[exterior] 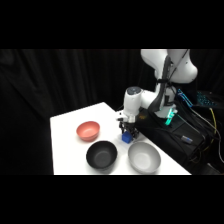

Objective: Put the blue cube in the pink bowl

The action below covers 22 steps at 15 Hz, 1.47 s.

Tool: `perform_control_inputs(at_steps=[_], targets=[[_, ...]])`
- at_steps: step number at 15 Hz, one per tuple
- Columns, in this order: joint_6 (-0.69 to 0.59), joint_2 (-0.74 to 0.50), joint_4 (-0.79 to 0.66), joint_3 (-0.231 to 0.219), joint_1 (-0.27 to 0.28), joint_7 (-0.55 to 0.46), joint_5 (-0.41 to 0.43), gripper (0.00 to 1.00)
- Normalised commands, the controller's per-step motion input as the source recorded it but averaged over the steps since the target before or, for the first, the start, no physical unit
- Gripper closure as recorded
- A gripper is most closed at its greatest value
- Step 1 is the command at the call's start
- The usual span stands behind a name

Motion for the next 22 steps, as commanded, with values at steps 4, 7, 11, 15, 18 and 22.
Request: perform_control_inputs(at_steps=[4, 7, 11, 15, 18, 22], targets=[[0.18, 0.06, 0.02, -0.103, 0.098, 0.05, -0.051, 0.52], [0.18, 0.03, 0.0, -0.097, 0.079, 0.03, -0.035, 0.72], [0.02, -0.1, -0.02, -0.017, 0.024, -0.02, 0.031, 0.74], [-0.33, -0.36, 0.0, 0.062, -0.033, -0.05, 0.084, 0.74], [-0.55, -0.38, 0.08, 0.153, -0.122, -0.08, 0.111, 0.74], [-0.55, -0.32, 0.16, 0.194, -0.2, -0.21, 0.226, 0.74]])
